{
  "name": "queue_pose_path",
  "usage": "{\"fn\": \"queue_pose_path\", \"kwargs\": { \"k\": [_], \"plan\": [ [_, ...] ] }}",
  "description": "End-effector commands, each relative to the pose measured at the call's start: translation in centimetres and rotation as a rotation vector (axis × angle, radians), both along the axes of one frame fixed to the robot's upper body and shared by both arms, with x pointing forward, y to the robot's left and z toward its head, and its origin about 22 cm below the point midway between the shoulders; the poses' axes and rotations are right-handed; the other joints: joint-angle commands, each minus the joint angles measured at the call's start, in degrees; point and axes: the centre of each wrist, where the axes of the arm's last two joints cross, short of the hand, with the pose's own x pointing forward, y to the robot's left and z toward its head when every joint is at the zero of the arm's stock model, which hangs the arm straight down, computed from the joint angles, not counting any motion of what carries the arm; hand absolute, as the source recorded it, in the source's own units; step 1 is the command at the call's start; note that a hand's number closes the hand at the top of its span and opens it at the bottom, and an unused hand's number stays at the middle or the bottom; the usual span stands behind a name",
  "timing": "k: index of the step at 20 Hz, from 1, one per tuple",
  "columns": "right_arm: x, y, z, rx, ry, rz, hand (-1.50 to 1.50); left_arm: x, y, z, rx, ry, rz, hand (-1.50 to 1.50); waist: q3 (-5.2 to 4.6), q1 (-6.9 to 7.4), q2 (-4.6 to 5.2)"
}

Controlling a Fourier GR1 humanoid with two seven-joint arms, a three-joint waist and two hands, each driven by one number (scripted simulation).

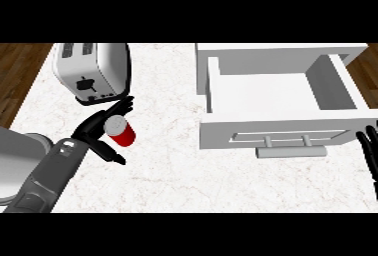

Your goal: Pick up the can, place it into the drawer and close the drawer

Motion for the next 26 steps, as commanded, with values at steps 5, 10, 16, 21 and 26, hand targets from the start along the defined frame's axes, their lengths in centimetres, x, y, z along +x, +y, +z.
{"fn": "queue_pose_path", "kwargs": {
  "k": [5,10,16,21,26],
  "plan": [
    [-1.1,-1.4,-0.4,0.014,-0.014,0.009,-1.50,-0.8,-1.1,-1.3,-0.099,-0.012,-0.108,-1.50,-0.05,-0.47,0.13],
    [0.3,-1.0,0.3,0.022,-0.008,-0.003,-1.50,0.6,-2.3,-0.1,-0.116,-0.018,-0.131,1.50,-0.03,0.12,0.06],
    [-1.3,-0.4,-0.3,0.026,0.006,-0.022,-1.50,1.2,-3.5,0.3,-0.208,0.043,-0.192,1.50,0.04,0.68,-0.29],
    [-2.5,-0.3,-0.1,0.030,-0.001,-0.030,-1.50,0.7,-4.6,-0.2,-0.239,0.024,-0.219,1.50,0.08,1.17,-0.63],
    [-1.5,-0.5,0.8,0.026,-0.009,-0.054,-1.50,0.4,-5.0,-0.4,-0.265,-0.024,0.040,1.50,0.12,2.60,-0.92]
  ]
}}
